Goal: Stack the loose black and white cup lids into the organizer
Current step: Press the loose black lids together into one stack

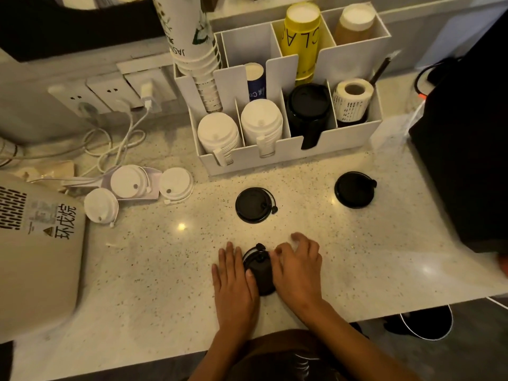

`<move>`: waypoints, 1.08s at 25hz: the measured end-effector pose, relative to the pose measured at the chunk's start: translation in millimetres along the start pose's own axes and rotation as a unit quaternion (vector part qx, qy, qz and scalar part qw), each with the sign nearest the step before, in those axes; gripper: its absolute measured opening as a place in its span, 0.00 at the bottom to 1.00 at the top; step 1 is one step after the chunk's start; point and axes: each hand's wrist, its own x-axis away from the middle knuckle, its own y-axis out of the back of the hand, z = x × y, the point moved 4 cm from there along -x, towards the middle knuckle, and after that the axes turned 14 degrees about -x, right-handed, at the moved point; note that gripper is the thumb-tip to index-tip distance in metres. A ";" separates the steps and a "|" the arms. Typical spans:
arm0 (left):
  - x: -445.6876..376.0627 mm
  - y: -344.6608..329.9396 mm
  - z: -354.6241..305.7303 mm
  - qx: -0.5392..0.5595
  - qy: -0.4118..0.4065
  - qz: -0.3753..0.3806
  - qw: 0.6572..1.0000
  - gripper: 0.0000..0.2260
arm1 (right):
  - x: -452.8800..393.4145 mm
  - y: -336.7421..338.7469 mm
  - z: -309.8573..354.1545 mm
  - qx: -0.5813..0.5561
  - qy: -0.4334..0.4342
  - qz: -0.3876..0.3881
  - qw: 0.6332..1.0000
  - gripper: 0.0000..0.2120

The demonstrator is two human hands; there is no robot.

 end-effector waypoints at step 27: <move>-5.8 91.7 -15.8 0.602 0.148 0.265 0.739 0.17 | 29.0 74.7 8.7 -0.524 -0.214 0.273 0.778 0.12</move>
